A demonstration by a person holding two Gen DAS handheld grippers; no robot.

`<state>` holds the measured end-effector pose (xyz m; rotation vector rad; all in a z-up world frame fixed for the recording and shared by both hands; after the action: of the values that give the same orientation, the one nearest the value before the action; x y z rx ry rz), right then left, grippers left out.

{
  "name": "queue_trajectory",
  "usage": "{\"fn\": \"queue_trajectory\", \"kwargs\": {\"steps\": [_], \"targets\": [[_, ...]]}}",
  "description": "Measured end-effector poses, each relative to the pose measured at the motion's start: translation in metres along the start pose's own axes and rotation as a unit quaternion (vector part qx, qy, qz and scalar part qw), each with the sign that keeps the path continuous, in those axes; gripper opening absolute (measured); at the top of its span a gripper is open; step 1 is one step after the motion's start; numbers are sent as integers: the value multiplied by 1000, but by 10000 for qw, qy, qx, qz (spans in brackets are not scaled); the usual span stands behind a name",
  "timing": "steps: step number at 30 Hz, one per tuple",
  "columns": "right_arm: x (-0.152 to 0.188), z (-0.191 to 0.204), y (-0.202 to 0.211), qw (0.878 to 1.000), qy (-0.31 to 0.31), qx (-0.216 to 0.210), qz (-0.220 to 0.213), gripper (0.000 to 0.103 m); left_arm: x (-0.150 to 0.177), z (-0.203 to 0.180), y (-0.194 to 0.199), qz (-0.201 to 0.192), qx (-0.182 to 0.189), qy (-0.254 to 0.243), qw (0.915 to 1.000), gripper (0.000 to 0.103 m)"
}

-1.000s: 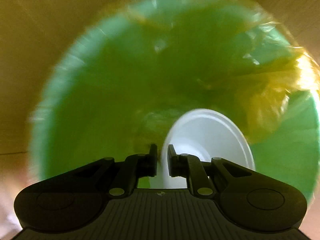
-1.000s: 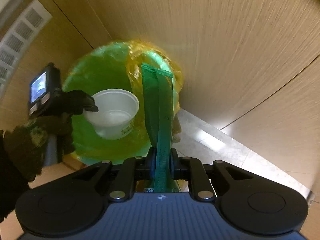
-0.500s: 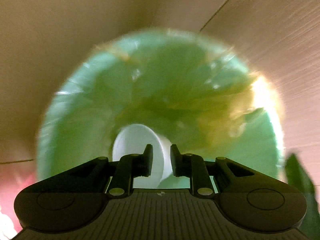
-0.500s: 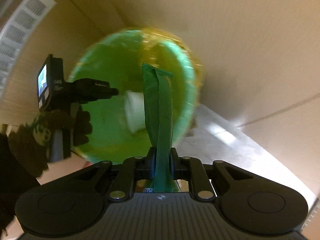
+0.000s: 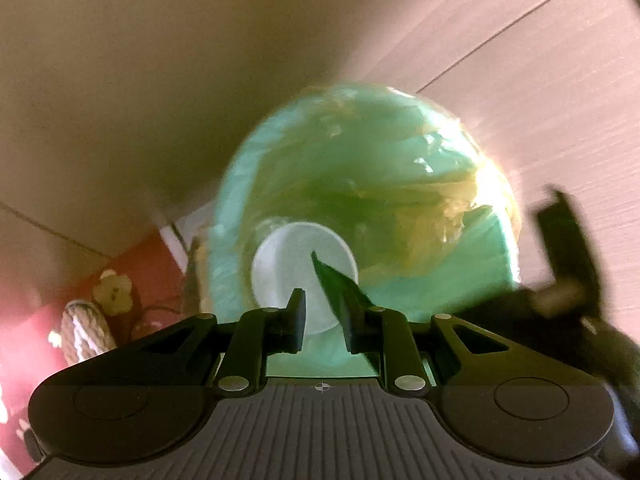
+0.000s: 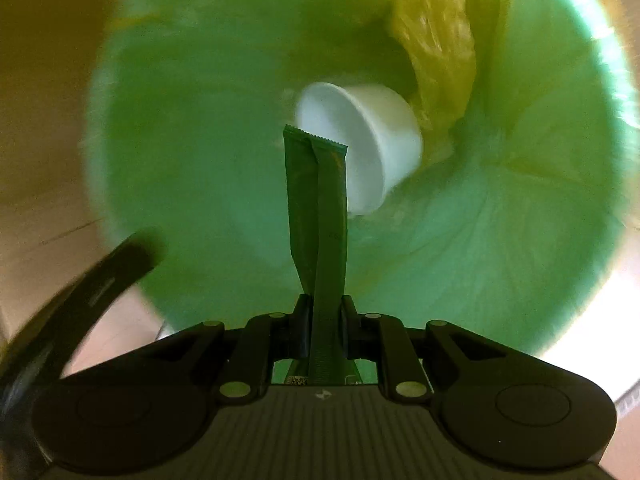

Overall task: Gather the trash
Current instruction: 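Lower both grippers into the green-lined bin and release the bowl and wrapper, then move the right gripper to the crumpled white tissue and grasp it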

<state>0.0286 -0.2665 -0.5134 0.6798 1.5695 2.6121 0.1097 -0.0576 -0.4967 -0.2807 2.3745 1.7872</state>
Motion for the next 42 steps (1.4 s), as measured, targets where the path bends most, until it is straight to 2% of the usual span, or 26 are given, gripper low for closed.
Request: {"fn": "queue_trajectory", "kwargs": {"steps": [2,5,7,9,11,13,15,17,20,25,28,33,35,38,40,42], "targets": [[-23,-12,-20,9992,-125,373,23,14,4,10,4,4,-48,75,10000,21],[-59,-36,-31,9876,-232,1444,-566,14,9,25,11,25,-87,219,9997,21],[-74,-49,-39,9806,-217,1805,-730,15,12,29,13,33,-88,272,9996,21],[-80,-56,-53,9854,-246,1599,-525,15,15,29,13,48,-91,281,9996,21],[-79,-58,-68,9927,-272,1158,-205,15,16,31,17,41,-60,276,9996,21],[-78,-53,-65,9939,-135,1028,-371,16,14,29,20,-33,-34,236,9997,21],[-81,-44,-52,9929,23,1012,-621,27,12,25,23,-115,11,165,9998,21],[-74,-35,-36,9928,2,944,-741,49,9,18,29,-154,68,106,9998,21],[-63,-23,0,9913,276,860,-956,51,4,5,47,-239,138,-19,9996,21],[-8,8,77,9834,642,702,-1548,51,-4,-19,94,-471,230,-292,9982,21],[25,22,138,9735,873,716,-1987,51,-9,-34,134,-680,302,-450,9962,21],[78,70,236,9396,1652,890,-2861,51,-22,-57,216,-1236,374,-851,9880,22],[94,102,264,9191,2075,900,-3227,51,-31,-60,253,-1505,444,-903,9835,22],[116,159,306,8792,2780,854,-3773,55,-50,-49,306,-1948,442,-776,9768,22],[127,202,329,8489,3249,699,-4110,60,-64,-29,340,-2302,262,-551,9712,22],[129,239,337,8283,3565,476,-4296,62,-77,-1,368,-2595,8,-224,9655,22]]}}
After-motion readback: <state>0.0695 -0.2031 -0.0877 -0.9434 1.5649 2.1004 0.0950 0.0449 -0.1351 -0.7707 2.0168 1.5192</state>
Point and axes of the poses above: each gripper's, at about its wrist camera, not at the fingertips, and y roughly against the way its jaws point, z to its left, x to its underside, the point moved 6 cm from there along -y, roughly the way its jaws point, and after that the axes turned 9 degrees about -x, right-handed, at the moved point
